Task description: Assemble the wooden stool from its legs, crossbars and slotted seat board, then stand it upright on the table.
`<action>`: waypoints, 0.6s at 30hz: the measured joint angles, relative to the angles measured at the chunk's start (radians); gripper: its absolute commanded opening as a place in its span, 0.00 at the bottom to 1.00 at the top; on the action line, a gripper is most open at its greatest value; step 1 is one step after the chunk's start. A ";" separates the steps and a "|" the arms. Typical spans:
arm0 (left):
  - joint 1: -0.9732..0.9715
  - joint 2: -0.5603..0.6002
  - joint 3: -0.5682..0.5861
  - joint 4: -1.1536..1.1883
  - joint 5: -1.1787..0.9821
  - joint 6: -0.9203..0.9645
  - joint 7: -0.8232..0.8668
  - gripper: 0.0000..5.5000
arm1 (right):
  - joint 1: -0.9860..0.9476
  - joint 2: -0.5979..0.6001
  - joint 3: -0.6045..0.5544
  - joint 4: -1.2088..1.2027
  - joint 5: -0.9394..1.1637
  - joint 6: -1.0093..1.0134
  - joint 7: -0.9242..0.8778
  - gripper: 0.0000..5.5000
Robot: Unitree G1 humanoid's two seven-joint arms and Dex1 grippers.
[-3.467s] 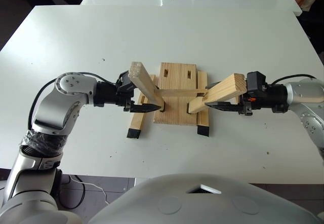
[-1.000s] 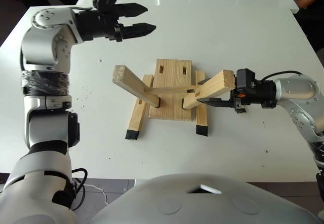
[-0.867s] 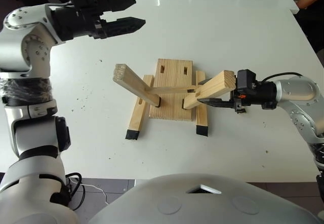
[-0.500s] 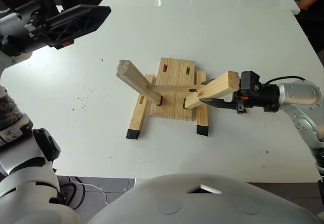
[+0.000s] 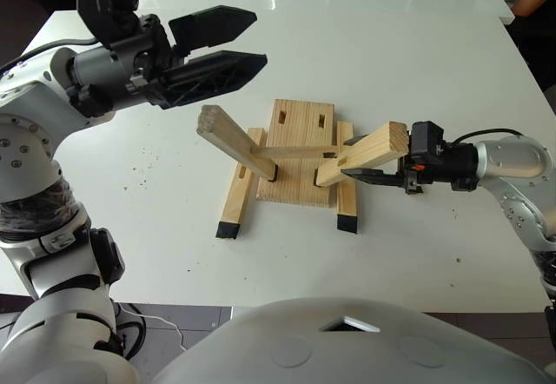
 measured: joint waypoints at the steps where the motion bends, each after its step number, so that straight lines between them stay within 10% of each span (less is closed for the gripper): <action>1: -0.013 0.000 0.002 0.000 -0.030 0.000 0.014 0.79 | 0.000 0.000 0.001 0.000 0.000 0.000 0.001 0.37; 18: 0.129 -0.030 -0.185 -0.045 0.069 -0.134 0.008 0.79 | -0.009 0.001 0.015 0.002 0.000 -0.001 -0.003 0.37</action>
